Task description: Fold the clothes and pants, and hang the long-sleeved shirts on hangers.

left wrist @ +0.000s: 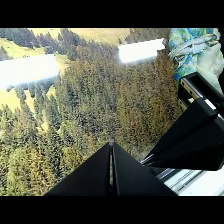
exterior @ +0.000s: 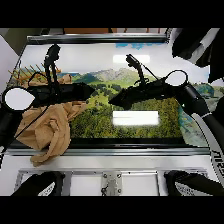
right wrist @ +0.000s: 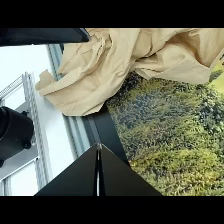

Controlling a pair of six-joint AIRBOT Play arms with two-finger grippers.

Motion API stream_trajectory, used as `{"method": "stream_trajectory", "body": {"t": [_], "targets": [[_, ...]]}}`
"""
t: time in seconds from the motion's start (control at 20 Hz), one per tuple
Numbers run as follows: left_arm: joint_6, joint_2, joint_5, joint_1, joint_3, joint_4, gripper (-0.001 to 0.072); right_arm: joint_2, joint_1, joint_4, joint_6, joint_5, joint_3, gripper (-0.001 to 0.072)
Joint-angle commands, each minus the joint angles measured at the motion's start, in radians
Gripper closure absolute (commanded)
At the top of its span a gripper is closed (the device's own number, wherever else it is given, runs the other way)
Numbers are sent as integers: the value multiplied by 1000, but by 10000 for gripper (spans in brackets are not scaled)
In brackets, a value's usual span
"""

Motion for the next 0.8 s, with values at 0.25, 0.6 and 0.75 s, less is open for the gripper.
{"method": "stream_trajectory", "body": {"t": [0.25,0.6,0.75], "targets": [[62,0,38,14,4,77,236,-1,1,0,0,0,0,696],[26,-211,-238,344,81,502,7,-1,1,0,0,0,0,696],[27,-355,-240,442,80,501,7,-1,1,0,0,0,0,696]]}}
